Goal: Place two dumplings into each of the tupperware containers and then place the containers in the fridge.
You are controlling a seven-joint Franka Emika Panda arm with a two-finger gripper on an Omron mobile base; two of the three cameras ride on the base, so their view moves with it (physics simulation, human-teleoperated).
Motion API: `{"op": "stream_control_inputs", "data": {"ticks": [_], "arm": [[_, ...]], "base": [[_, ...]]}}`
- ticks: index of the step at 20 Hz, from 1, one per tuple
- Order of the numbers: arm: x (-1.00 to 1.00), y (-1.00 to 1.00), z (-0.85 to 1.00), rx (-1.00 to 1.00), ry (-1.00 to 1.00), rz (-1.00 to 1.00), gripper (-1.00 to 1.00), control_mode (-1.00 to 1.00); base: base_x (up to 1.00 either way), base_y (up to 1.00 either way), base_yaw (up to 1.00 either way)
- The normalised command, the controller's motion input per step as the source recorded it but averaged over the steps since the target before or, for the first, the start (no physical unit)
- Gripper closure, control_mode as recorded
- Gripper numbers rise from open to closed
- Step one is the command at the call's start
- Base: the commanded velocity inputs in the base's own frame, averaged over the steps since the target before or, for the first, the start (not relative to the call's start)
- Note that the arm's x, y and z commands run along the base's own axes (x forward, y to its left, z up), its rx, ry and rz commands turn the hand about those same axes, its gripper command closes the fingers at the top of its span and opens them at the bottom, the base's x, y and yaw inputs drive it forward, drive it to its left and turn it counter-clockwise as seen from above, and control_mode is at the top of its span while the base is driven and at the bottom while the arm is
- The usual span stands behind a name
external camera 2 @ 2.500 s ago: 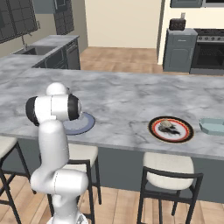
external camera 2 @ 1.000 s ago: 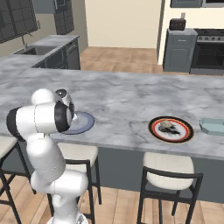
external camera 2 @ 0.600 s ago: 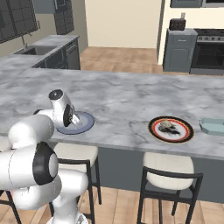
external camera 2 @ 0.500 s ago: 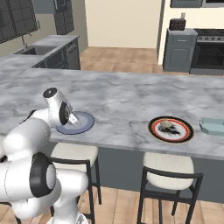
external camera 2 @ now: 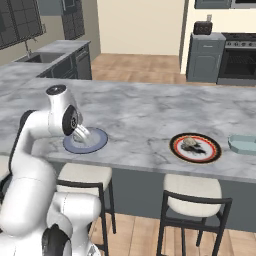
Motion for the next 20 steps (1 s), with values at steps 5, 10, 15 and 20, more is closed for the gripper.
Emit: {"op": "stream_control_inputs", "data": {"ticks": [5, 10, 15, 20], "arm": [[-0.34, -0.46, -0.14, 0.32, -0.06, 0.0, 1.0, -1.0], [0.0, -0.15, 0.0, 0.13, 0.0, -0.03, 1.0, -1.0], [0.0, -0.03, 0.0, 0.01, 0.0, -0.02, 1.0, 1.0], [0.0, 0.0, 0.0, 0.0, 0.0, 0.0, 1.0, 1.0]], "base": [[0.0, 0.0, 0.0], [0.0, 0.0, 0.0], [-0.07, -0.21, -0.16], [-0.27, -0.59, -0.35]]}}
